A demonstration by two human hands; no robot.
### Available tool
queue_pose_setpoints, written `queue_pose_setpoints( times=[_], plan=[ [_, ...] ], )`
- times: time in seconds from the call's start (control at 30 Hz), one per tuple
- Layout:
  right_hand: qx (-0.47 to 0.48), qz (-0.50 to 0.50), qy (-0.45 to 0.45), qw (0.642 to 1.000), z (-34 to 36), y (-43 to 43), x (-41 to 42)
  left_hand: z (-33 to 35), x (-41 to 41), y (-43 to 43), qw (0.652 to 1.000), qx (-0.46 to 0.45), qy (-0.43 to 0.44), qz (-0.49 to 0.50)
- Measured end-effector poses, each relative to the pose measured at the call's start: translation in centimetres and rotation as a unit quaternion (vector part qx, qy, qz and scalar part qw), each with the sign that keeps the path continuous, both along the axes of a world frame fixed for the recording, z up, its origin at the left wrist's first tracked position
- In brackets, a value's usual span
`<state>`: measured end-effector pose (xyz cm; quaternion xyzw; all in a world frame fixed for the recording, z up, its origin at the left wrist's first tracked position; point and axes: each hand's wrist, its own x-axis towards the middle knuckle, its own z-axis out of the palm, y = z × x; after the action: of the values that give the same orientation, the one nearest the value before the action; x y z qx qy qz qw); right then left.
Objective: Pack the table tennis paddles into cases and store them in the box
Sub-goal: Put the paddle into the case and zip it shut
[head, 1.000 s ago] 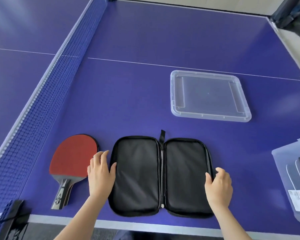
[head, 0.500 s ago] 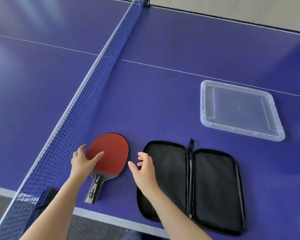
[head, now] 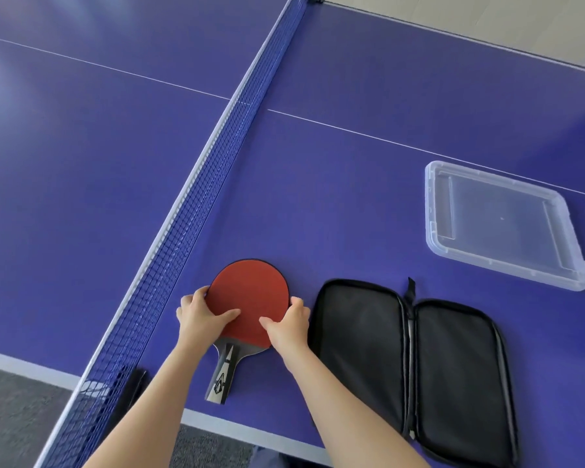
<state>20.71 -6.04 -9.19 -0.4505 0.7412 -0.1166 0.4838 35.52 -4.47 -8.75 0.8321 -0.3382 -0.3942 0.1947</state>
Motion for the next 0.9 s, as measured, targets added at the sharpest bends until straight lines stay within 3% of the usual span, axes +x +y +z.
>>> queue_pose_setpoints(
  times=[0.27, 0.5, 0.7, 0.9],
  plan=[
    [-0.084, -0.020, -0.046, 0.995, 3.1, -0.6, -4.2, 0.7, -2.8, 0.5, 0.991, -0.084, 0.085, 0.065],
    [-0.071, -0.130, -0.064, 0.987, 5.1, 2.1, -15.8, 2.3, -12.4, 0.2, 0.981, -0.102, 0.156, -0.050],
    [-0.053, -0.226, -0.027, 0.972, 5.0, 5.8, -26.7, 2.1, -23.7, 1.4, 0.970, -0.072, 0.175, -0.155],
    [-0.045, -0.255, 0.020, 0.966, 4.9, 7.1, -35.0, 1.4, -32.6, 2.4, 0.963, -0.016, 0.188, -0.191]
  ],
)
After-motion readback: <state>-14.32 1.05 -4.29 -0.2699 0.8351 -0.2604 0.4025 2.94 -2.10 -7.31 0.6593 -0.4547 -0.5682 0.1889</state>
